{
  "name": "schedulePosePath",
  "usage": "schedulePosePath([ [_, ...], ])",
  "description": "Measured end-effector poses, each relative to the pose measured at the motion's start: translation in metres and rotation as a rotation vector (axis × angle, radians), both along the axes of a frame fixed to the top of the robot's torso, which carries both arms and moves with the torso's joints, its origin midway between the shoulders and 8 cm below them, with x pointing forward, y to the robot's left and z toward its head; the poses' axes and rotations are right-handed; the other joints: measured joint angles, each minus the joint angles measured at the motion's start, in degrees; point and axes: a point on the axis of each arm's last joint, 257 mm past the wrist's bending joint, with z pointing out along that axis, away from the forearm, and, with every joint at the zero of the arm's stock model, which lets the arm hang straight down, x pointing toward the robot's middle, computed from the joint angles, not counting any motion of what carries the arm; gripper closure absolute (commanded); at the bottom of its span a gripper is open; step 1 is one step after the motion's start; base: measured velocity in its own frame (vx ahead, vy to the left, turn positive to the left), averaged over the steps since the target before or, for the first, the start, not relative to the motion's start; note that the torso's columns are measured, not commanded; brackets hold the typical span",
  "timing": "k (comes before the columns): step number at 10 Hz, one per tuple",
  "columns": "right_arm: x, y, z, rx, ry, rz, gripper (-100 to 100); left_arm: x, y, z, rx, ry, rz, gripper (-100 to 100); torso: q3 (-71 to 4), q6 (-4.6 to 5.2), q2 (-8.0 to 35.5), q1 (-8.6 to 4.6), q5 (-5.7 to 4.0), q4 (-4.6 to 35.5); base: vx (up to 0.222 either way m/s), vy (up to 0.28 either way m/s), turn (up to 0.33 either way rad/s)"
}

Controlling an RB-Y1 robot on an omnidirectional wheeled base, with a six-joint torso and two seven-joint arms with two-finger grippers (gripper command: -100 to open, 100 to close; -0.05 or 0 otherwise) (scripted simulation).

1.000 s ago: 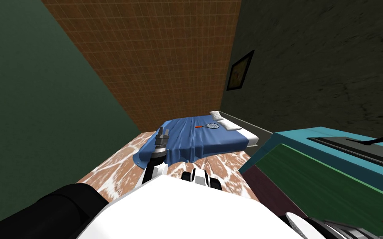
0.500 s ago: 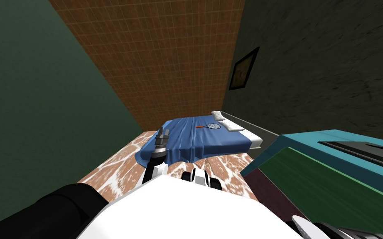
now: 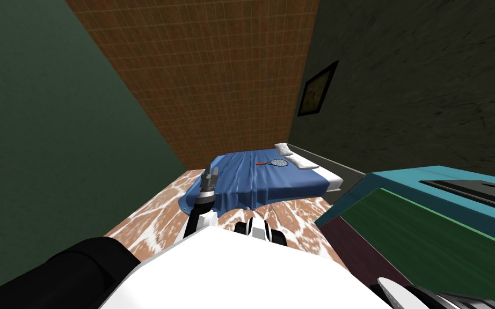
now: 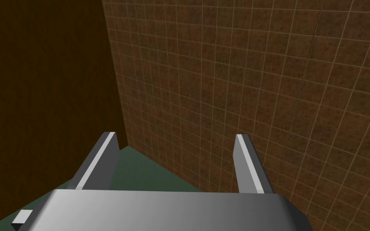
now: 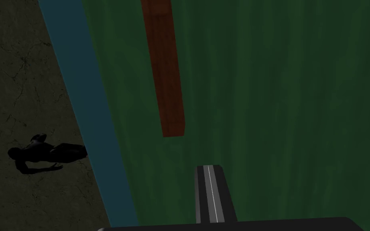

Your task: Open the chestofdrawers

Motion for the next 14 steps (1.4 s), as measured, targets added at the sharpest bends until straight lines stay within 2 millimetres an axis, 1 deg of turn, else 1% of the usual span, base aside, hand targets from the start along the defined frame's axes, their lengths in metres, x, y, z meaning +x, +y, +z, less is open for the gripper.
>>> schedulePosePath([
  [1,0.001,0.000,0.001,0.001,0.000,0.002,100,0.000,0.000,0.000,0.000,0.000,0.000,0,-0.06,0.00,-0.08,-0.12,-0.02,-0.03,-0.016,0.100,-0.010],
  [2,0.001,0.000,0.000,0.001,0.001,0.002,-100,0.000,0.000,0.000,0.000,0.000,0.000,0,-0.09,0.00,-0.13,-0.55,-0.12,-0.04,-0.048,0.004,0.150],
  [4,0.018,0.007,-0.008,0.049,-0.044,0.009,-100,0.000,0.000,0.000,0.001,0.000,0.000,0,0.02,0.01,0.05,-0.60,-0.18,0.01,-0.068,-0.051,0.137],
  [7,0.047,0.017,-0.019,0.129,-0.120,0.023,-100,0.000,0.000,0.000,0.001,0.000,0.000,0,-0.04,0.02,-0.04,-0.01,0.01,-0.02,-0.063,-0.024,0.081],
  [11,0.083,0.028,-0.029,0.232,-0.219,0.042,-100,0.000,0.000,0.000,0.001,0.000,0.000,0,-0.04,0.02,-0.05,-0.18,-0.05,-0.02,-0.060,-0.019,0.086],
  [12,0.095,0.033,-0.034,0.261,-0.246,0.046,-100,0.000,0.000,0.000,0.001,0.000,0.000,0,-0.03,-0.01,-0.03,-0.17,-0.05,-0.01,-0.067,-0.019,0.053],
  [14,0.110,0.039,-0.036,0.309,-0.293,0.050,-100,0.000,0.000,0.000,0.001,0.000,0.000,0,-0.01,0.01,0.01,-0.17,-0.04,-0.01,-0.067,-0.022,0.032],
])
